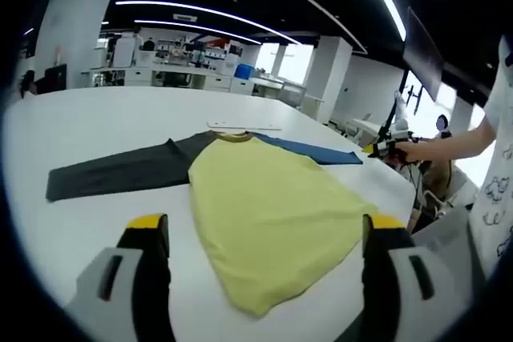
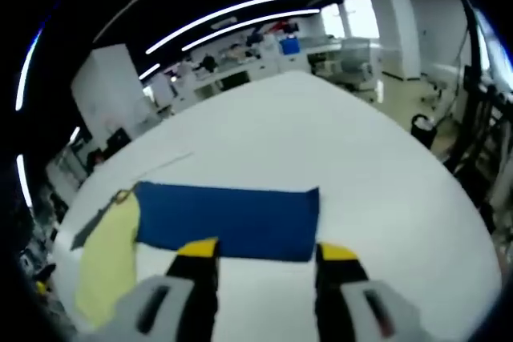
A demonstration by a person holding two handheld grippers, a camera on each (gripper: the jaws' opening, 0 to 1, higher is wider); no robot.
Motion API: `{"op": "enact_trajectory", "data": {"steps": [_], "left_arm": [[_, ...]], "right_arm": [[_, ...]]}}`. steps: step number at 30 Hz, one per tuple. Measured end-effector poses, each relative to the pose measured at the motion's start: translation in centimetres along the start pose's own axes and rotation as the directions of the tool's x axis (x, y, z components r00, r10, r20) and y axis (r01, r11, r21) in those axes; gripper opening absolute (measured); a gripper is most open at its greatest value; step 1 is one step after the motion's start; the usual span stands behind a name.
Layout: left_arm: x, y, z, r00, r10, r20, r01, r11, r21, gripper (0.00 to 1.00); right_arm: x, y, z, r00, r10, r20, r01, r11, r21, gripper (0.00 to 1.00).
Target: Fold the garment on the visible template until the final outline fits inside the template.
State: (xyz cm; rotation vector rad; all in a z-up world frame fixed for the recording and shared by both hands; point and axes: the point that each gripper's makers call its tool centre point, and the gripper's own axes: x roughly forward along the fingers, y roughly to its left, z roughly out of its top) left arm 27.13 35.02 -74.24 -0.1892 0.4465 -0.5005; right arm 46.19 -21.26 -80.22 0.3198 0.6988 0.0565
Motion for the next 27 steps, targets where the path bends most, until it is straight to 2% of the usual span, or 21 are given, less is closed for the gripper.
{"op": "enact_trajectory", "data": {"steps": [3, 8, 11, 22, 27], "left_arm": [[0.0, -0.1, -0.1, 1.000, 0.003, 0.000, -0.003, 1.000, -0.001, 0.98], [0.1, -0.1, 0.1, 1.000, 0.010, 0.010, -0.010, 1.000, -0.013, 0.98], [0.2, -0.1, 0.2, 1.000, 0.016, 0.018, -0.016, 1.000, -0.018, 0.97], [0.3, -0.4, -0.4, 1.000, 0.023, 0.006, -0.023, 0.999, -0.028, 0.96], [0.3, -0.3, -0.7, 1.000, 0.027, 0.001, -0.027, 0.999, -0.032, 0.96]], "right_arm": [[0.6, -0.9, -0.4, 0.999, -0.035, -0.015, 0.035, 0.999, 0.004, 0.32], [1.3, -1.5, -1.8, 0.996, -0.060, -0.062, 0.061, 0.998, 0.013, 0.30], [1.8, -2.2, -2.0, 0.994, -0.077, -0.074, 0.077, 0.997, 0.001, 0.25], [2.4, -3.2, -2.0, 0.991, -0.111, -0.068, 0.113, 0.993, 0.025, 0.00], [1.9, -2.1, -2.2, 0.992, -0.117, -0.055, 0.117, 0.993, -0.019, 0.00]]}}
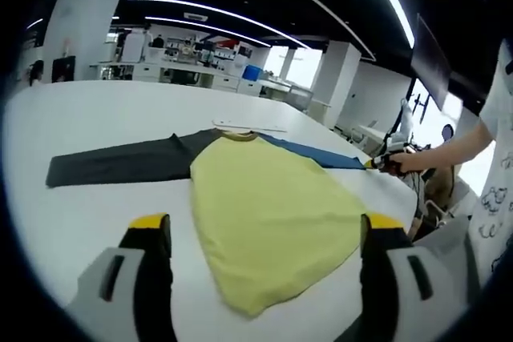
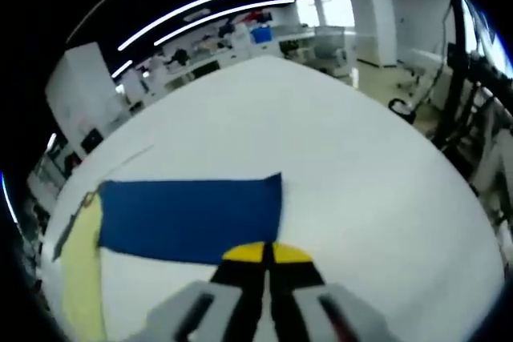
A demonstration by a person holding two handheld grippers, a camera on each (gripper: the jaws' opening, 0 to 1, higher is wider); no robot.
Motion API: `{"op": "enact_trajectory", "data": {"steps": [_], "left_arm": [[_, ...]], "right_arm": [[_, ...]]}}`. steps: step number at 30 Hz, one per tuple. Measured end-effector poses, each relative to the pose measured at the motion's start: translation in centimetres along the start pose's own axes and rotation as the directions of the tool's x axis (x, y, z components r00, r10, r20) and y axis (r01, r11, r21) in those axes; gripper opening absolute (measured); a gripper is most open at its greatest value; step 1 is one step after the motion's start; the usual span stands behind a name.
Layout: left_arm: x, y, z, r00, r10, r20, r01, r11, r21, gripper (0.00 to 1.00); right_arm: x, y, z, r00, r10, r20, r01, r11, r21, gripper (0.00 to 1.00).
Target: Fold the garment on the visible template until the final outline fits inside the template.
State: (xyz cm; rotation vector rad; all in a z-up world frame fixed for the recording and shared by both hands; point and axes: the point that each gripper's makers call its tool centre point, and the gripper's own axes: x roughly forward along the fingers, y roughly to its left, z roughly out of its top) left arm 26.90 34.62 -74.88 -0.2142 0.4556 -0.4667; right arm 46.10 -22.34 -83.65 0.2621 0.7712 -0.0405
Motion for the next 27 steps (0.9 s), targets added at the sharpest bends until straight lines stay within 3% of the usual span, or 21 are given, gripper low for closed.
{"op": "enact_trajectory", "data": {"steps": [9, 13, 20, 21, 22, 27], "left_arm": [[0.2, 0.1, 0.1, 1.000, -0.005, -0.011, 0.005, 1.000, 0.017, 0.94], [0.3, 0.4, 0.4, 1.000, -0.011, -0.011, 0.011, 1.000, 0.020, 0.94], [0.5, 0.3, 0.3, 1.000, -0.013, -0.027, 0.015, 0.998, 0.063, 0.93], [0.4, 0.2, 0.2, 0.999, -0.015, -0.033, 0.018, 0.997, 0.070, 0.93], [0.4, 0.2, 0.2, 0.999, -0.017, -0.034, 0.019, 0.997, 0.073, 0.93], [0.3, 0.0, -0.4, 0.998, -0.016, -0.054, 0.022, 0.995, 0.097, 0.93]], "right_arm": [[-0.4, 0.3, 3.0, 0.998, 0.017, 0.060, -0.016, 1.000, -0.019, 0.00], [-0.9, 2.6, 5.1, 0.989, 0.100, 0.107, -0.095, 0.994, -0.046, 0.00], [-1.7, 9.3, 7.9, 0.961, 0.241, 0.133, -0.223, 0.965, -0.137, 0.00], [-1.9, 11.5, 8.4, 0.952, 0.275, 0.135, -0.254, 0.954, -0.157, 0.00], [-1.9, 11.9, 8.5, 0.950, 0.281, 0.135, -0.259, 0.952, -0.161, 0.00], [-2.1, 18.3, 8.4, 0.919, 0.378, 0.109, -0.348, 0.911, -0.221, 0.00]]}}
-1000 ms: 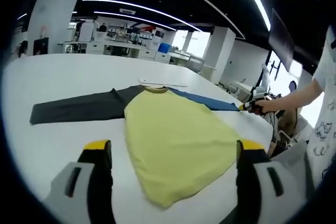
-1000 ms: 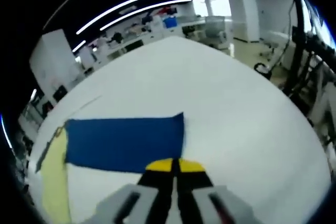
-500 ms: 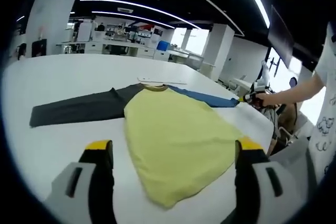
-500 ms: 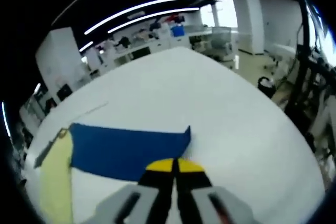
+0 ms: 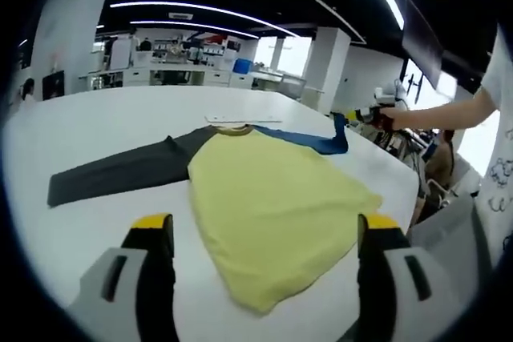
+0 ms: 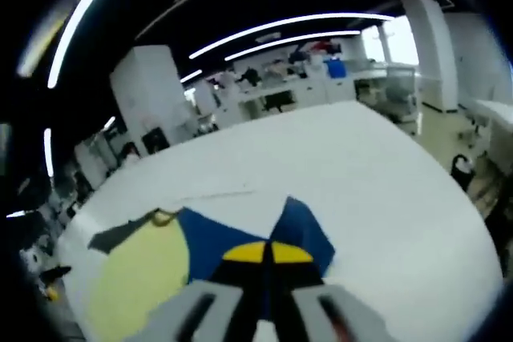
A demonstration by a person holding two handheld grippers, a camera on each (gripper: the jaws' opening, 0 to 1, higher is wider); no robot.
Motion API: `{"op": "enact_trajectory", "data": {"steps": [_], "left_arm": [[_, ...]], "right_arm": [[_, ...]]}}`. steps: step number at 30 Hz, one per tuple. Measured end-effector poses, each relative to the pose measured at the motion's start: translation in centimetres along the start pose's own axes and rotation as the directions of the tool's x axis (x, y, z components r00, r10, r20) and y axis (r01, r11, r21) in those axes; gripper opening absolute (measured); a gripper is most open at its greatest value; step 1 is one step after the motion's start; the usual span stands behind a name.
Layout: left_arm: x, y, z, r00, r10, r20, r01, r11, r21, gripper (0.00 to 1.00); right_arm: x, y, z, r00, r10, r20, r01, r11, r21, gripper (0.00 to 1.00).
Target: Fold the garment on the visible template until the final outline fits inside the template.
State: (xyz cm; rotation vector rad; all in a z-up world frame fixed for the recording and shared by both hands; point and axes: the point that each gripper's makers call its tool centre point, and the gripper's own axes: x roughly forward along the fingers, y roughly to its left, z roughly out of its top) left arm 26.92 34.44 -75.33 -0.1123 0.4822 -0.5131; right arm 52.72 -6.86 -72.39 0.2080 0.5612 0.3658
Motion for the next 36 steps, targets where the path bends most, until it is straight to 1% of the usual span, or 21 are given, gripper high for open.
{"op": "enact_trajectory", "data": {"steps": [1, 2, 3, 5, 7, 9, 10, 11, 12, 15, 16, 19, 20, 21, 22, 23, 25, 26, 30, 33, 36], "left_arm": [[0.0, -0.3, 0.0, 1.000, -0.001, 0.000, 0.001, 1.000, 0.006, 0.93], [0.0, -0.4, -0.1, 1.000, -0.002, 0.000, 0.002, 1.000, 0.006, 0.93], [0.0, -0.5, -0.2, 1.000, -0.002, -0.003, 0.002, 1.000, 0.006, 0.92], [-0.1, -0.4, -0.2, 1.000, 0.004, -0.003, -0.004, 1.000, 0.009, 0.92], [0.0, -0.7, -0.2, 1.000, 0.003, 0.002, -0.003, 1.000, 0.007, 0.92], [-0.1, -0.9, -0.2, 1.000, 0.004, 0.008, -0.004, 1.000, 0.008, 0.92], [-0.1, -0.9, -0.2, 1.000, 0.008, 0.008, -0.008, 1.000, 0.008, 0.92], [-0.1, -0.9, -0.3, 1.000, 0.013, 0.001, -0.013, 1.000, 0.019, 0.92], [-0.1, -0.9, -0.4, 1.000, 0.015, -0.002, -0.015, 1.000, 0.024, 0.92], [-0.1, -1.0, -0.6, 1.000, 0.016, -0.003, -0.016, 1.000, 0.021, 0.91], [-0.2, -1.1, -0.6, 1.000, 0.015, 0.002, -0.015, 1.000, 0.013, 0.91], [-0.2, -1.1, -0.7, 1.000, 0.017, 0.005, -0.017, 1.000, 0.010, 0.91], [-0.3, -1.1, -0.7, 1.000, 0.018, 0.004, -0.018, 1.000, 0.008, 0.91], [-0.3, -1.0, -0.7, 1.000, 0.020, 0.000, -0.020, 1.000, 0.013, 0.91], [-0.3, -1.0, -0.8, 1.000, 0.021, -0.008, -0.021, 1.000, 0.023, 0.91], [-0.4, -0.9, -1.0, 0.999, 0.021, -0.026, -0.020, 0.999, 0.043, 0.91], [-0.5, -0.9, -1.2, 0.999, 0.018, -0.038, -0.016, 0.998, 0.054, 0.91], [-0.5, -0.9, -1.2, 0.999, 0.018, -0.042, -0.016, 0.998, 0.057, 0.91], [-0.6, -0.6, -1.4, 0.999, 0.024, -0.042, -0.022, 0.999, 0.049, 0.91], [-0.6, -0.6, -1.7, 0.999, 0.025, -0.040, -0.024, 0.999, 0.042, 0.91], [-0.5, -0.6, -2.1, 0.998, 0.024, -0.051, -0.022, 0.999, 0.040, 0.91]], "right_arm": [[0.6, 1.5, 0.1, 1.000, 0.031, -0.005, -0.031, 0.999, -0.006, 0.00], [1.3, 1.7, 0.3, 0.999, 0.044, -0.005, -0.044, 0.999, -0.015, 0.00], [2.0, 2.8, 0.4, 0.998, 0.065, -0.012, -0.065, 0.997, -0.029, 0.00], [2.7, 5.2, -0.1, 0.995, 0.097, -0.028, -0.098, 0.994, -0.038, 0.00], [3.7, 6.1, -0.2, 0.992, 0.119, -0.041, -0.120, 0.992, -0.044, 0.00], [4.6, 7.9, -0.4, 0.988, 0.145, -0.056, -0.148, 0.987, -0.056, 0.00], [4.9, 8.4, -0.5, 0.986, 0.157, -0.061, -0.160, 0.986, -0.055, 0.00], [5.2, 9.0, -0.5, 0.984, 0.167, -0.066, -0.171, 0.984, -0.055, 0.00], [5.5, 10.0, -0.5, 0.981, 0.180, -0.073, -0.184, 0.981, -0.060, 0.00], [6.6, 12.1, -0.3, 0.975, 0.210, -0.077, -0.214, 0.975, -0.062, 0.00], [6.5, 13.0, -0.4, 0.972, 0.222, -0.077, -0.227, 0.972, -0.058, 0.00], [7.4, 15.3, -0.3, 0.964, 0.255, -0.080, -0.260, 0.963, -0.065, 0.00], [8.1, 16.1, -0.2, 0.958, 0.271, -0.091, -0.278, 0.957, -0.076, 0.00], [8.4, 16.6, -0.3, 0.956, 0.278, -0.098, -0.287, 0.954, -0.085, 0.00], [8.8, 17.6, -0.4, 0.951, 0.290, -0.107, -0.301, 0.949, -0.097, 0.00], [9.0, 18.2, -0.3, 0.948, 0.299, -0.110, -0.309, 0.946, -0.100, 0.00], [9.6, 19.9, 0.0, 0.939, 0.326, -0.111, -0.337, 0.937, -0.096, 0.00], [9.6, 21.2, 0.0, 0.933, 0.341, -0.112, -0.352, 0.931, -0.098, 0.00], [10.8, 23.1, 0.1, 0.918, 0.375, -0.130, -0.389, 0.913, -0.119, 0.00], [11.0, 26.1, -0.1, 0.898, 0.415, -0.142, -0.433, 0.893, -0.124, 0.00], [11.7, 28.3, -0.4, 0.878, 0.449, -0.163, -0.470, 0.873, -0.129, 0.00]]}}
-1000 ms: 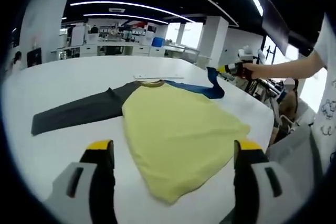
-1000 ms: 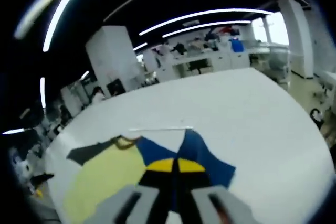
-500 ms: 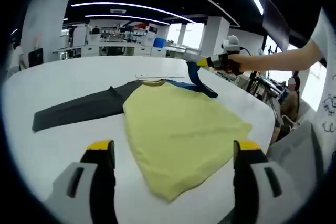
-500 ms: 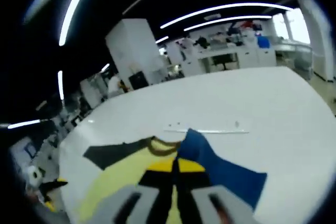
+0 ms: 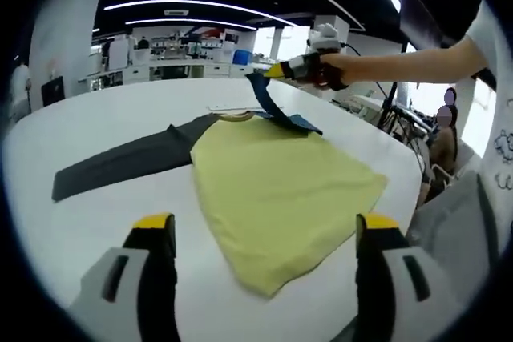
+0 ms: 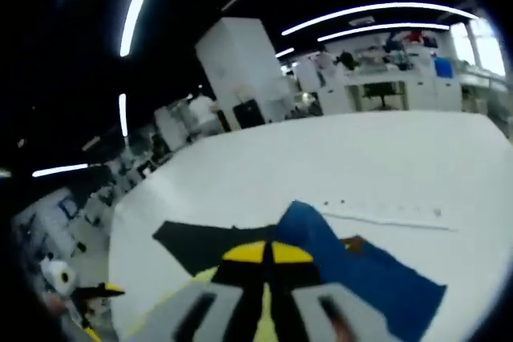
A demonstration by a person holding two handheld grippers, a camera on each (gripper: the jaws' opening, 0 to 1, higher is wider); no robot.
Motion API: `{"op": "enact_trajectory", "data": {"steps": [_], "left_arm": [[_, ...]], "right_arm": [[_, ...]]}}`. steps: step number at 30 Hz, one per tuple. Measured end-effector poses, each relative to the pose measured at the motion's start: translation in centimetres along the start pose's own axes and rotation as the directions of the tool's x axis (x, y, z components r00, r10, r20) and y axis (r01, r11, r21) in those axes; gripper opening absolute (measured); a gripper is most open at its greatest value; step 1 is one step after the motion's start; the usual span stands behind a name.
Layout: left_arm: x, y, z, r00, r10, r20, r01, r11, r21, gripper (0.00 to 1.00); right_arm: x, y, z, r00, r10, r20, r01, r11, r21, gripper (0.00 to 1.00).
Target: Fold the garment on the visible template until the final outline fits inside the template.
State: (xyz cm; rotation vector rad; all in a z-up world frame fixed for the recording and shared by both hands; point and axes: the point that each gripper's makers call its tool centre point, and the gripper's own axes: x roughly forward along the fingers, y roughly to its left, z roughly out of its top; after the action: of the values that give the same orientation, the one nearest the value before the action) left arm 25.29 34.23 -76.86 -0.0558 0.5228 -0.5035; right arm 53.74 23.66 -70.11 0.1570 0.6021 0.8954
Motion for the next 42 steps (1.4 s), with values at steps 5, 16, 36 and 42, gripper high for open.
{"op": "enact_trajectory", "data": {"steps": [5, 16, 36, 42], "left_arm": [[0.1, 0.1, -0.1, 1.000, 0.001, 0.005, -0.001, 1.000, -0.013, 0.90], [-0.1, 0.8, -0.6, 1.000, 0.011, 0.002, -0.011, 1.000, -0.029, 0.90], [-0.1, 1.1, -0.6, 1.000, 0.023, 0.002, -0.022, 0.999, -0.045, 0.90], [-0.3, 1.5, -0.5, 0.999, 0.027, 0.018, -0.026, 0.997, -0.068, 0.90]], "right_arm": [[2.8, 3.4, -0.5, 0.998, 0.059, -0.030, -0.060, 0.998, -0.035, 0.00], [8.2, 6.5, -5.0, 0.988, 0.082, -0.131, -0.089, 0.995, -0.050, 0.00], [11.6, 7.1, -12.3, 0.958, 0.072, -0.276, -0.086, 0.996, -0.036, 0.00], [11.9, 6.9, -12.4, 0.955, 0.069, -0.287, -0.085, 0.996, -0.042, 0.00]]}}
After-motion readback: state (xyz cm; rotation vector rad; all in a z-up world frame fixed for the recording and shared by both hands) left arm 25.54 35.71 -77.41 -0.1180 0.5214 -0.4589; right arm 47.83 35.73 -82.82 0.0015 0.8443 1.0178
